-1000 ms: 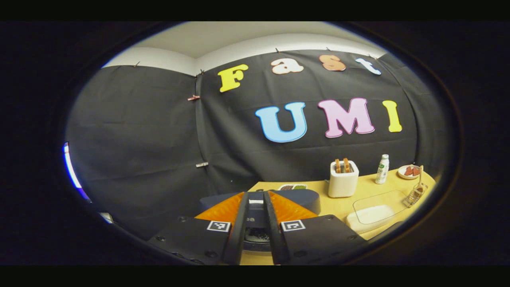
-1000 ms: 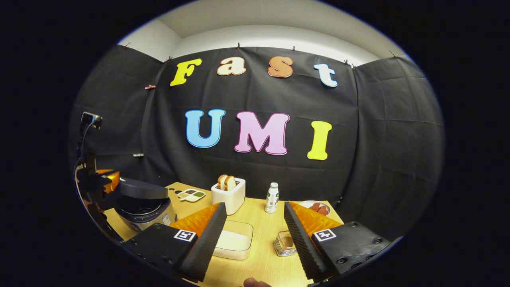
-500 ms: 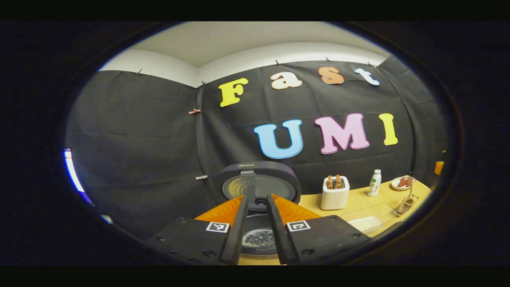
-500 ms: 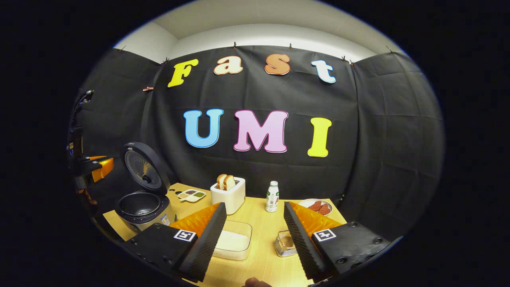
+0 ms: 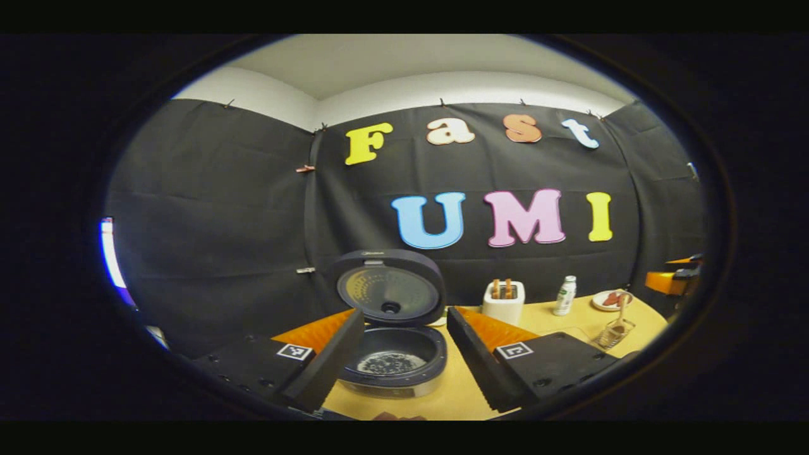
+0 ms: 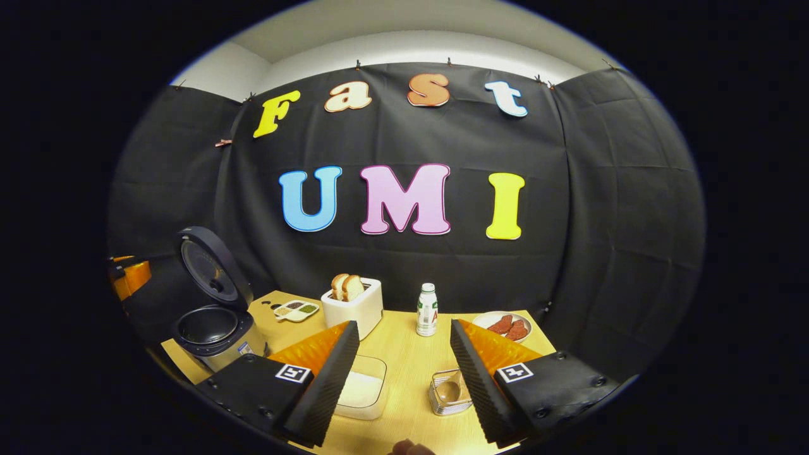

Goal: Close the left gripper, press the button to open the rice cooker; take a wooden spoon from the chopstick holder with the right hand, scoop a spoonful of rice and pour it into the rice cooker, then put the wooden spoon back into the chopstick holder.

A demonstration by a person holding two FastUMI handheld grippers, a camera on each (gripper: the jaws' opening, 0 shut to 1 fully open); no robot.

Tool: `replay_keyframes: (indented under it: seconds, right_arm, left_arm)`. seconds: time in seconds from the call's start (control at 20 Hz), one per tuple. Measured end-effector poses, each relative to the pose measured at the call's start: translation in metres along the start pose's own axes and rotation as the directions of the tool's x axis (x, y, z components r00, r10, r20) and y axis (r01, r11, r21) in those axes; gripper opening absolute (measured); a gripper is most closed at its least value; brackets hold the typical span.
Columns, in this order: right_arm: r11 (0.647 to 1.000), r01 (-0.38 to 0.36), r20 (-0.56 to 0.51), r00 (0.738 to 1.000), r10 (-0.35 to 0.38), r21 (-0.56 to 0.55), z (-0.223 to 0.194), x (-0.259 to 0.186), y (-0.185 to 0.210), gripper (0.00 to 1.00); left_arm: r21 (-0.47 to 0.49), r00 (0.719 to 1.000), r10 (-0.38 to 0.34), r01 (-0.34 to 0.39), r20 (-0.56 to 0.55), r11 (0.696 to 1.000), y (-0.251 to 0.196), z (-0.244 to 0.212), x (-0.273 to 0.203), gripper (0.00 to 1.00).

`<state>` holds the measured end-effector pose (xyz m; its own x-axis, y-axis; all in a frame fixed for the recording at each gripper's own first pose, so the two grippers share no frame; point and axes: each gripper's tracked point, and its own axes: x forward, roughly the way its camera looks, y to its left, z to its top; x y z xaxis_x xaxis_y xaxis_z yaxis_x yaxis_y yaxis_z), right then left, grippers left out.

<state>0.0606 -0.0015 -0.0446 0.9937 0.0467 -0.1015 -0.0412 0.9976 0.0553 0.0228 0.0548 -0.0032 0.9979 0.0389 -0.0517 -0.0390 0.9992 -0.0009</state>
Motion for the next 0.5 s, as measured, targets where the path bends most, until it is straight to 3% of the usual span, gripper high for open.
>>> replay_keyframes:
  seconds: [0.15, 0.5]
  right_arm:
    - [0.999, 0.035, -0.020, 0.999, -0.034, 0.013, -0.008, 0.022, -0.027, 0.91]
    - [0.994, 0.059, -0.084, 0.995, -0.052, 0.089, -0.030, 0.078, -0.071, 0.90]
  left_arm:
    - [-0.041, 0.999, -0.040, 0.040, 0.007, 0.998, -0.013, 0.002, -0.010, 0.92]
    - [-0.080, 0.999, -0.028, 0.031, 0.033, 0.996, -0.020, 0.005, -0.025, 0.93]
